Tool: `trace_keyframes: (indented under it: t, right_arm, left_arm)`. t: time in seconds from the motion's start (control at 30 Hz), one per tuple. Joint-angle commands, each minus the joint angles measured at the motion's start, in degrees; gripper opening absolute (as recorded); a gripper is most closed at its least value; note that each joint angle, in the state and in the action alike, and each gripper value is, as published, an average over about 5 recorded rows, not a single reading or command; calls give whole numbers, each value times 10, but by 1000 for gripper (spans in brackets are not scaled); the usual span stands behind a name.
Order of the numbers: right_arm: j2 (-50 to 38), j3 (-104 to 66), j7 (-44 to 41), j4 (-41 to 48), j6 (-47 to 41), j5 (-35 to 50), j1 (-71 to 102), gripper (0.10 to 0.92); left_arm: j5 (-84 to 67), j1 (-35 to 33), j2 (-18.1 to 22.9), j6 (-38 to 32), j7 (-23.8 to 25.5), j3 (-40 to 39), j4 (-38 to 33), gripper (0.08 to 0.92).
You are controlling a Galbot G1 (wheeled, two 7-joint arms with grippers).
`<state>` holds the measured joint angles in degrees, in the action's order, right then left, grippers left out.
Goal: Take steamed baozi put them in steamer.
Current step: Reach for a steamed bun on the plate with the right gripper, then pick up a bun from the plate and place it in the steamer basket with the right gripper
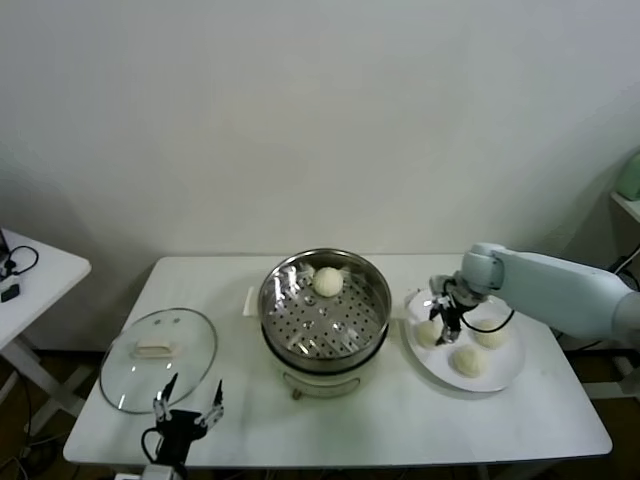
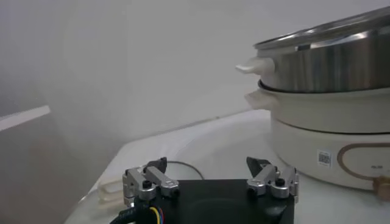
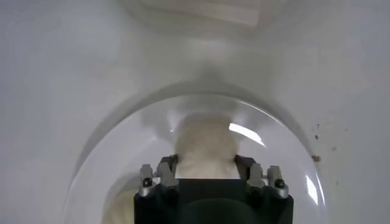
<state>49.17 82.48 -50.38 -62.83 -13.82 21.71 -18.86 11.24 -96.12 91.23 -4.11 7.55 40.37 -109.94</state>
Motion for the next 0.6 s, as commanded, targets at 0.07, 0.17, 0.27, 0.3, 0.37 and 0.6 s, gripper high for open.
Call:
trace_keyframes:
  t: [0.07, 0.17, 0.27, 0.3, 0.37, 0.6]
  right_arm:
    - [-5, 2, -5, -9, 0, 6, -12, 546]
    - [-21, 29, -10, -36, 0, 37, -56, 540]
    - [-42, 89, -24, -72, 4, 83, -139, 540]
    - [-47, 114, -30, -83, 7, 99, -175, 540]
    - [-56, 164, -46, -105, 13, 123, -246, 542]
    - [-50, 266, -96, -163, 32, 215, -457, 543]
  left_arm:
    - [0, -3, -1, 0, -1, 0, -5, 823]
    - [1, -5, 0, 0, -1, -1, -8, 823]
    - [2, -6, 0, 0, -2, -3, -11, 823]
    - [2, -6, 0, 0, -2, -4, -13, 823]
    - [2, -7, 0, 0, -2, -6, -16, 823]
    - [0, -9, -2, 0, -2, -6, -22, 823]
